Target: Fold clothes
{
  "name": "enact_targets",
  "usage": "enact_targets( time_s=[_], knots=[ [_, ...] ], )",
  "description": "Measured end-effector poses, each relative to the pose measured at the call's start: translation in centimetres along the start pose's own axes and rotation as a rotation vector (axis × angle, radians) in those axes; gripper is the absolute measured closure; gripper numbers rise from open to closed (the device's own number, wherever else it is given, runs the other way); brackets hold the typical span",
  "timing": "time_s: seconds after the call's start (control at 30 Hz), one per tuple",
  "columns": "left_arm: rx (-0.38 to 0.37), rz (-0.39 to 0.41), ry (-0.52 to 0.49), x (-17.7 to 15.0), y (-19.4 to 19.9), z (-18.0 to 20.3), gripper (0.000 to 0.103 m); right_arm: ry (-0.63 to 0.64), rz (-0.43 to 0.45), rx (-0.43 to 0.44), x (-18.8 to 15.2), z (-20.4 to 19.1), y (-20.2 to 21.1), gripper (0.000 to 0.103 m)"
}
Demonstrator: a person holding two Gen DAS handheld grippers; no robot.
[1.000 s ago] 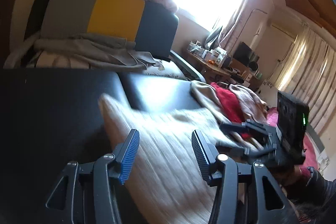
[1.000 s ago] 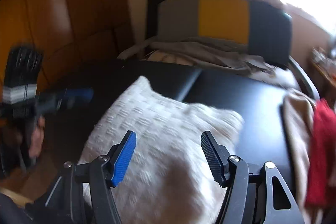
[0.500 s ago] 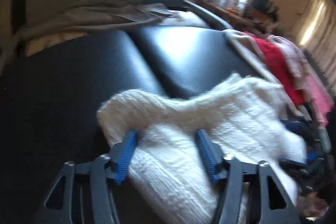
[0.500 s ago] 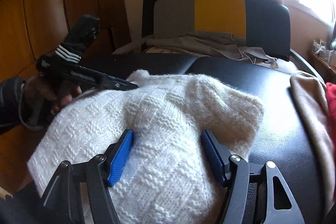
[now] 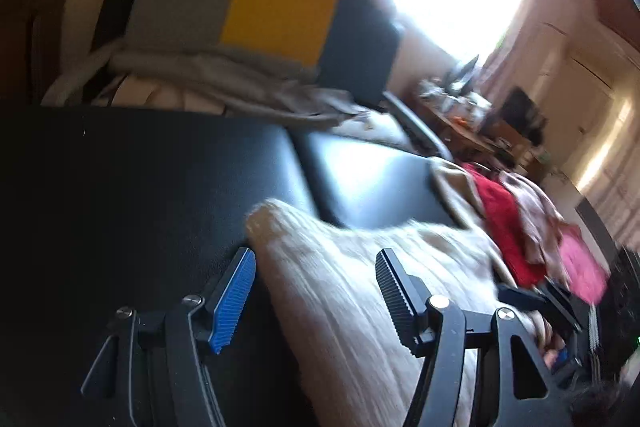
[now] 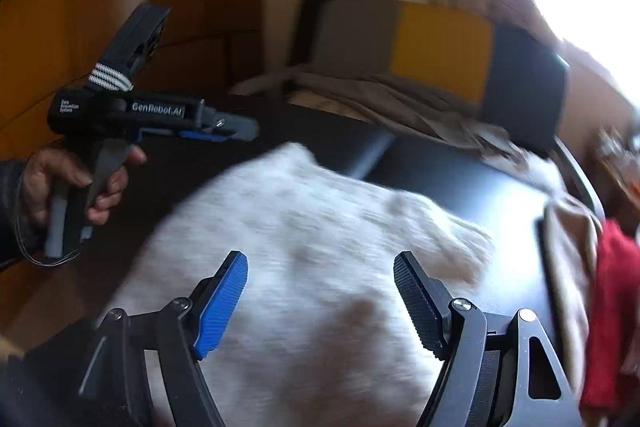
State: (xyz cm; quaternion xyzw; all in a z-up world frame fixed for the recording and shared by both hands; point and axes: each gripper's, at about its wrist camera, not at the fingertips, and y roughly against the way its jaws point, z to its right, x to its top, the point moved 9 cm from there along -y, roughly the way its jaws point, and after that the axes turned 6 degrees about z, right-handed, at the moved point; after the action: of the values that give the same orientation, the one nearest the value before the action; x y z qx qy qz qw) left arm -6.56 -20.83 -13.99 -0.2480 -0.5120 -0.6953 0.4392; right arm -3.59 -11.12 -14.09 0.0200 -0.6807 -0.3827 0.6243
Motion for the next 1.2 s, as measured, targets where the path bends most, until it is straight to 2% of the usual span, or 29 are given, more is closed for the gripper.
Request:
enact_targets(
  time_s=[0.07, 0.17, 0.3, 0.43, 0.53, 0.63, 0.77, 0.93, 1.03, 1.13, 1.2],
  knots=[
    [-0.047, -0.002, -0.05, -1.4, 0.7, 1.8, 0.039, 0.033, -0.029, 0.014, -0.8, -1.3, -0.1, 0.026],
    [-0.085, -0.064, -0.174, -5.4, 0.9, 5.2, 0.039, 0.078, -0.071, 0.03, -2.1, -3.0, -0.3, 0.026],
    [0.046, -0.116, -0.331, -10.5, -0.9, 6.0, 0.037, 0.065, -0.089, -0.001, -5.5, -2.2, -0.1, 0.025],
    [0.069, -0.089, -0.229, -11.0, -1.1, 5.0, 0.036, 0.057, -0.045, -0.012, -6.8, -2.0, -0.2, 0.025],
    [0.083, -0.09, -0.207, -10.9, -0.9, 4.6, 0.034, 0.064, -0.029, -0.019, -7.0, -1.9, -0.4, 0.023],
    [0.057, -0.082, -0.139, -9.7, -0.3, 4.3, 0.034, 0.043, -0.031, 0.001, -6.9, -1.9, -0.1, 0.021],
    [0.017, -0.058, 0.022, -7.8, 1.1, 2.6, 0.035, 0.035, -0.065, 0.053, -6.8, -2.3, 0.4, 0.008],
    [-0.021, -0.018, 0.148, -5.5, 3.0, -0.3, 0.033, 0.024, -0.094, 0.072, -6.0, -2.5, 1.5, 0.002],
    [-0.081, -0.057, 0.251, -5.4, 2.9, -2.3, 0.028, -0.073, -0.065, 0.12, -4.8, -1.1, 3.5, 0.0],
    [-0.155, -0.102, 0.359, -5.6, 2.2, -4.0, 0.027, -0.259, -0.045, 0.193, -4.2, 2.0, 5.2, 0.0],
    [-0.221, -0.102, 0.417, -5.4, 1.9, -4.4, 0.027, -0.398, -0.063, 0.224, -4.5, 4.9, 5.4, 0.0]
  ],
)
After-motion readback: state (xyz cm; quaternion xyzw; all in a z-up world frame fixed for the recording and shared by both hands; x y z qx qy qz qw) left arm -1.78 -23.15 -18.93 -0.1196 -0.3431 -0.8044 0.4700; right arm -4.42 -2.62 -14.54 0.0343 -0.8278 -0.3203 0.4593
